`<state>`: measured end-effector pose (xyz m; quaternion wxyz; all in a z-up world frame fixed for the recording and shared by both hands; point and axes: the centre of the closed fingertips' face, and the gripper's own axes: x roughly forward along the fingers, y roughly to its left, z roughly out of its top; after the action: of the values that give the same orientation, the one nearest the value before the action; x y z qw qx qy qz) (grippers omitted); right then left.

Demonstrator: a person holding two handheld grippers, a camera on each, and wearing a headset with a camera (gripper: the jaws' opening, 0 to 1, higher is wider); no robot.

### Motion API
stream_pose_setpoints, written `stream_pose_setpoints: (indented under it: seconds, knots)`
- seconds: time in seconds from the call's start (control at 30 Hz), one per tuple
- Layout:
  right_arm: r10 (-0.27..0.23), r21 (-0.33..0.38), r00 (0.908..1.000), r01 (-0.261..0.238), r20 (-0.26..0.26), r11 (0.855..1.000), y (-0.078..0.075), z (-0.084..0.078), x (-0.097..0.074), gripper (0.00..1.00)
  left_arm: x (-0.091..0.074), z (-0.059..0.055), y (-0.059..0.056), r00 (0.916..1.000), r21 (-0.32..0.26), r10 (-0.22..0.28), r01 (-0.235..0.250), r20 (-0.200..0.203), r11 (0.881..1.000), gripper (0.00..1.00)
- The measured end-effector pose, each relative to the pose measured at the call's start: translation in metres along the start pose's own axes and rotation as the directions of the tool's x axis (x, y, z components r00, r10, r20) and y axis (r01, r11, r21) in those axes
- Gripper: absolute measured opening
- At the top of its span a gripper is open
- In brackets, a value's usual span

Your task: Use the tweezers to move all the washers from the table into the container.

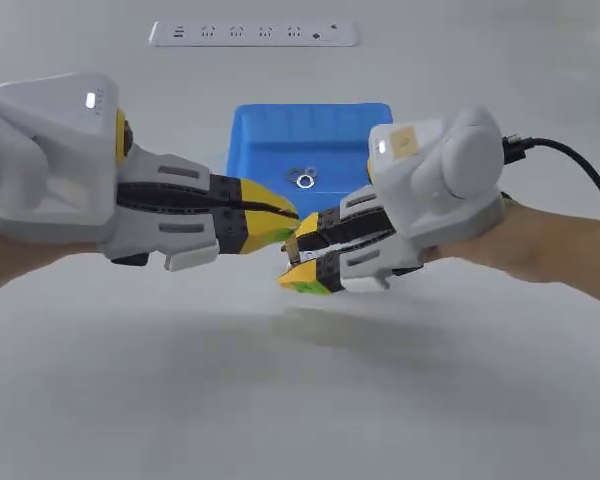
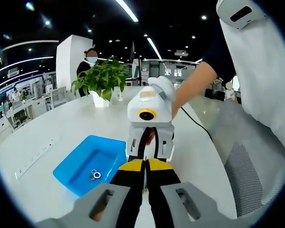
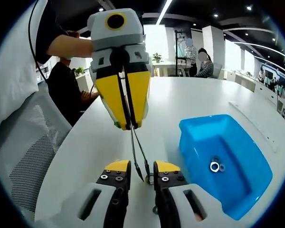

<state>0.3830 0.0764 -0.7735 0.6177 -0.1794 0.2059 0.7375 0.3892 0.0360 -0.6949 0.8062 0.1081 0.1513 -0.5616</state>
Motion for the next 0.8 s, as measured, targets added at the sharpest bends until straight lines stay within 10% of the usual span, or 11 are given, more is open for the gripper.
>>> stream_pose_setpoints:
  seconds: [0.3,0.43,0.8]
  knots:
    - [0.007,-0.030,1.0000,-0.007,0.003,1.000,0.0027,0.0011,-0.0007,0.11,0.0045,0.0012,-0.0044,1.0000,0.003,-0.007,0.007,-0.004,1.000,0.04]
    - [-0.022,-0.156,0.9997,0.019,-0.015,0.988,0.0027,0.0011,-0.0007,0.10,0.0048,0.0009,-0.0052,1.0000,0.020,-0.004,0.004,-0.008,1.000,0.05]
    - [-0.067,-0.134,0.9978,0.067,0.006,0.989,-0.0002,-0.0001,-0.0004,0.09,-0.0005,-0.0035,-0.0016,0.9991,0.005,0.042,-0.042,-0.003,0.999,0.06]
